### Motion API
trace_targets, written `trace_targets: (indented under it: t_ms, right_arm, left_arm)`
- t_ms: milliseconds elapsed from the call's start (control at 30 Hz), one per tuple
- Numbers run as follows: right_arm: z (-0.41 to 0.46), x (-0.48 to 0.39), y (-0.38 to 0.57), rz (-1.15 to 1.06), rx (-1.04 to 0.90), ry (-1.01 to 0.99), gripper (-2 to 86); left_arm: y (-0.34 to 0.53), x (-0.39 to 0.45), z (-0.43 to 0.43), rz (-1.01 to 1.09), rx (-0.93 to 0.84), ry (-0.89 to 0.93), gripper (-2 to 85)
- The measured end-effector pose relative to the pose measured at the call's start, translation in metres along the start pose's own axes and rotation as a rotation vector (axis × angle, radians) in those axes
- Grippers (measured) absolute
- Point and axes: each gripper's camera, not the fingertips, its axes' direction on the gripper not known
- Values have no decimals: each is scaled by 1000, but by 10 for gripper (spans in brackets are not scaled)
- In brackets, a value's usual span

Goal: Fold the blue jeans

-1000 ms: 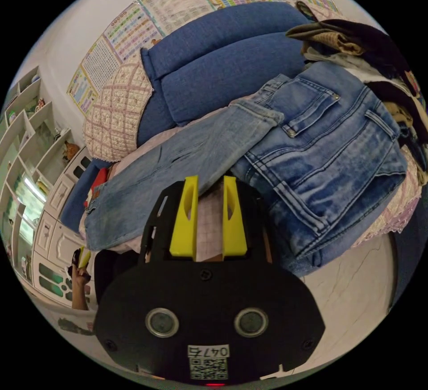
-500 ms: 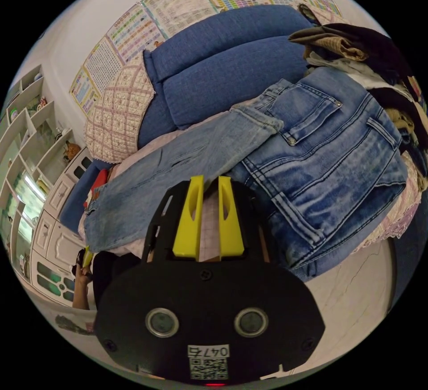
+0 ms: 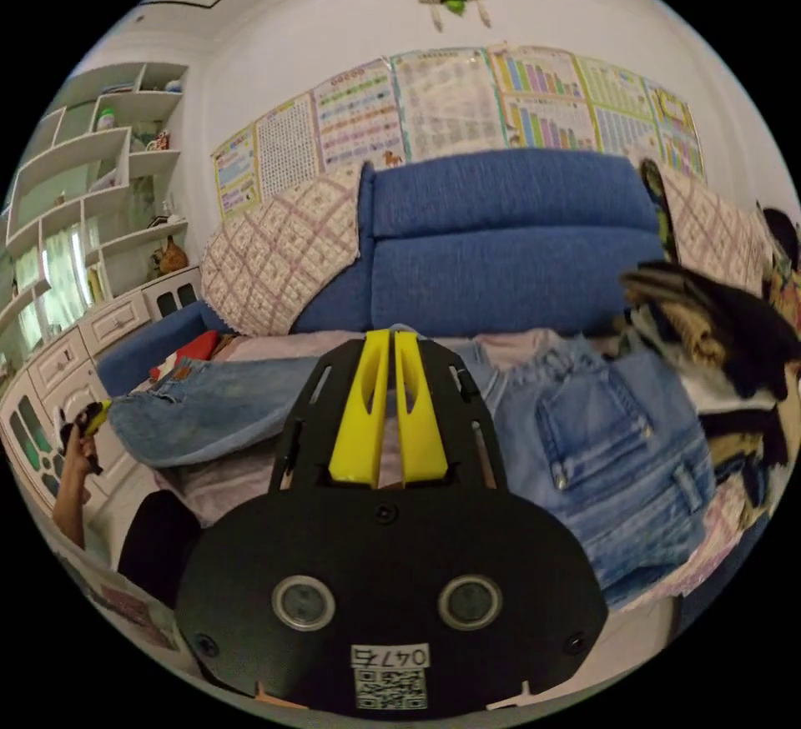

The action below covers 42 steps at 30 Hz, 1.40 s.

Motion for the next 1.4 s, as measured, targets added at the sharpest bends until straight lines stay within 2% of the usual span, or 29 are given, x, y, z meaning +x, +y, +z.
trace_targets:
  t_ms: [67, 200, 333, 467, 700, 933, 1200, 1400]
  right_arm:
    - [7, -4, -41, -29, 29, 47, -2]
    - [44, -2, -87, -58, -52, 84, -2]
    - [51, -7, -98, -60, -49, 15, -2]
    - [29, -9, -97, -103, -13, 53, -2]
    - [-6, -19, -136, -197, -92, 50, -2]
    - [-36, -32, -174, -227, -106, 63, -1]
    - [-25, -32, -266, -175, -97, 132, -2]
    - [81, -24, -357, -149, -246, 200, -2]
  left_arm:
    - [-16, 49, 28, 124, -62, -35, 17]
    - [-25, 87, 73, 162, -238, -81, 18]
    - [27, 74, 56, -10, -193, 26, 17]
    - [89, 60, 29, -169, -196, -51, 14]
    - [126, 106, 8, -167, -130, -166, -2]
    - [162, 160, 29, -171, -43, -85, -10]
    - [132, 257, 87, -50, 125, -33, -10]
    - [53, 323, 207, 34, 106, -93, -10]
